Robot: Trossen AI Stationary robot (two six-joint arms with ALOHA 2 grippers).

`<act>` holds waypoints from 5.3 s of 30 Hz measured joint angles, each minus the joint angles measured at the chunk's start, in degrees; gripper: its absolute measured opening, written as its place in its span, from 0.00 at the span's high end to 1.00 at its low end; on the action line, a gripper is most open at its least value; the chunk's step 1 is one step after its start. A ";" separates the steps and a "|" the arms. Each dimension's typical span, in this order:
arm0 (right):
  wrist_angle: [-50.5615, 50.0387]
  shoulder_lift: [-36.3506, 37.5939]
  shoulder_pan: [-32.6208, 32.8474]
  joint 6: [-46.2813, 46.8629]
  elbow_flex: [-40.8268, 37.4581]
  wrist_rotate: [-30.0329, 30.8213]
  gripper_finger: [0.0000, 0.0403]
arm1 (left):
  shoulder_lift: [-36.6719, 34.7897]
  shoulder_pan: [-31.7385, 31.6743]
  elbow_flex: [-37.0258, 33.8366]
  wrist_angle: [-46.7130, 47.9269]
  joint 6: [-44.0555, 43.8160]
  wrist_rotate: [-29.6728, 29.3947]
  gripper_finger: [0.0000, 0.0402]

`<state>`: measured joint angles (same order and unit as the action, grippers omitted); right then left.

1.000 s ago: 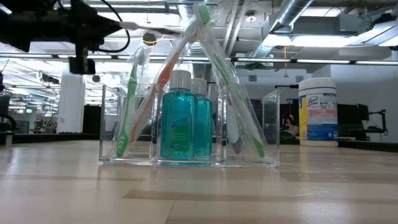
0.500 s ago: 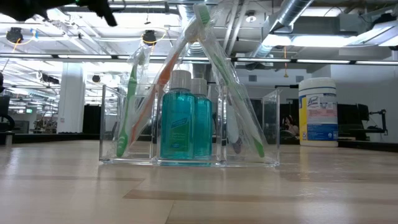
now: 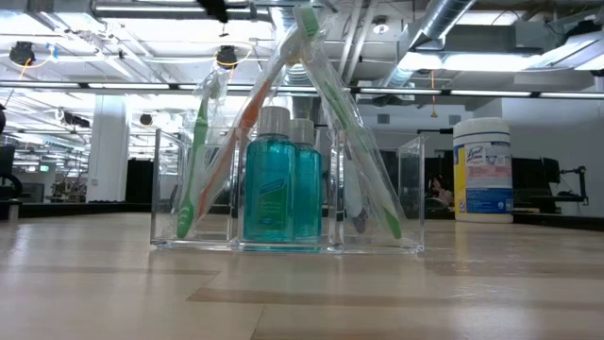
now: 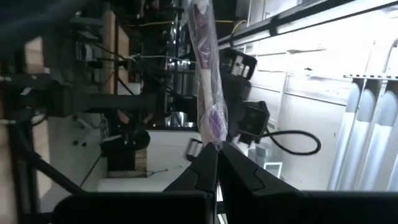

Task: Pick & Place toothbrushing station
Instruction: Put the purple toothbrush into the center transparent organizer

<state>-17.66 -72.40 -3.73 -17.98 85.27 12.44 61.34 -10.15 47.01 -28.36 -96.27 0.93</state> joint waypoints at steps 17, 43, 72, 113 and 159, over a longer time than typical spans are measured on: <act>-11.37 -0.91 3.37 -7.21 3.12 19.05 0.62 | 16.61 -5.39 16.12 -0.45 -4.99 12.81 1.00; -34.70 -21.64 3.35 -13.99 36.35 25.12 0.58 | 15.96 -11.82 16.55 -1.81 -5.30 19.65 1.00; -35.13 -24.39 2.89 -13.30 36.36 20.57 0.59 | 15.96 -11.30 17.15 -5.31 -6.69 21.50 1.00; -31.04 -21.14 -0.11 -0.68 36.40 15.76 0.99 | 12.89 -15.17 17.18 -22.01 27.91 28.05 0.81; -2.83 -30.08 3.88 29.16 36.38 -15.45 1.00 | -2.38 -12.79 17.13 8.04 66.87 28.45 0.41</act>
<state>-20.49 -102.48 0.15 11.18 121.64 -3.01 58.96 -22.94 64.14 -20.32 -29.39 29.38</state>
